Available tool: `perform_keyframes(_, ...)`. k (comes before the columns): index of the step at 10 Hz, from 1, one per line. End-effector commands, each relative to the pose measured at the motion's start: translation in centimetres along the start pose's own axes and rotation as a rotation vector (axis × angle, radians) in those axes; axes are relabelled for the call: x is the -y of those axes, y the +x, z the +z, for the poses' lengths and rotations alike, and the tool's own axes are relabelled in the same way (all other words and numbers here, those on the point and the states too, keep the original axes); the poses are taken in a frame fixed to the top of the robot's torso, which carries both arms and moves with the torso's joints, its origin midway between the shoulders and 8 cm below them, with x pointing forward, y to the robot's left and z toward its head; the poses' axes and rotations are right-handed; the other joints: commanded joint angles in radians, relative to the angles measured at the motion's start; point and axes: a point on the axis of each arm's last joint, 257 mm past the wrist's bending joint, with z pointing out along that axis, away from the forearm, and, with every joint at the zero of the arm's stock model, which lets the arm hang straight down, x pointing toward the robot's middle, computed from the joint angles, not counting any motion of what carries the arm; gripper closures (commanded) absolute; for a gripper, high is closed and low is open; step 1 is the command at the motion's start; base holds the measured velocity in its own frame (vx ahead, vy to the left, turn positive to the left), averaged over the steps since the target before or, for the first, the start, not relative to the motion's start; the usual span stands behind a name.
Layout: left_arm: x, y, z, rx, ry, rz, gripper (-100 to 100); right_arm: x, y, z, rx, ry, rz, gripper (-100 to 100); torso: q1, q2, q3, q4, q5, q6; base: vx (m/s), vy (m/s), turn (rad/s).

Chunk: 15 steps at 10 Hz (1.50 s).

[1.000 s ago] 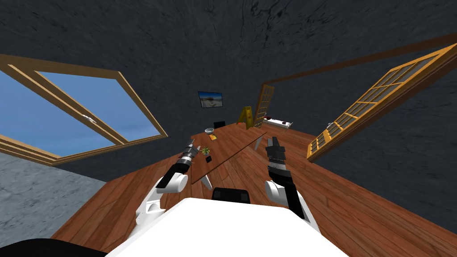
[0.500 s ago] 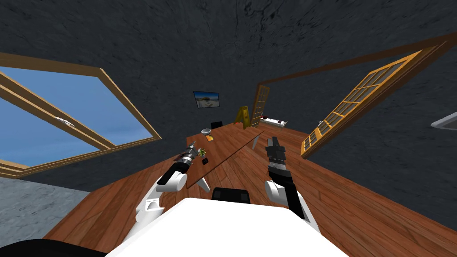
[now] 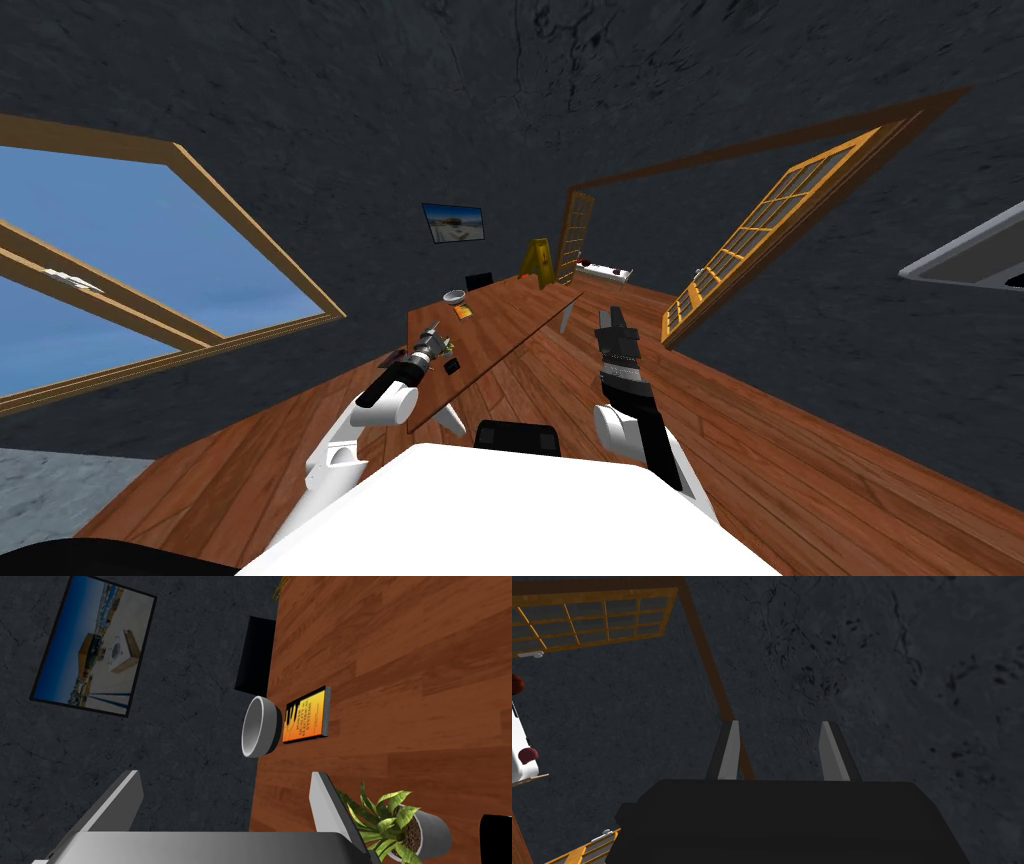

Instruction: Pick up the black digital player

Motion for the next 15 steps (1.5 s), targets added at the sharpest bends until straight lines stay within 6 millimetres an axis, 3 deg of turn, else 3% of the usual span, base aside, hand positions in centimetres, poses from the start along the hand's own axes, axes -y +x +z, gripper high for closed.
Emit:
perform_keyframes(1, -1.4, -1.1, 0.0, 0.02, -0.058, -0.021, -100, 0.0, 0.0, 0.0, 0.0, 0.0, 0.0, 0, 0.0, 0.0, 0.0, 0.0, 0.0, 0.0, 0.037, -0.035, -0.144)
perform_keyframes(5, -3.6, -2.4, 0.0, 0.053, -0.147, -0.04, -100, 0.0, 0.0, 0.0, 0.0, 0.0, 0.0, 0, 0.0, 0.0, 0.0, 0.0, 0.0, 0.0, 0.026, -0.025, -0.064)
perform_keyframes(15, -11.4, -8.9, -1.7, 0.214, -0.468, -0.144, -100, 0.0, 0.0, 0.0, 0.0, 0.0, 0.0, 0, 0.001, 0.0, 0.0, 0.0, 0.0, 0.0, 0.026, -0.018, -0.089)
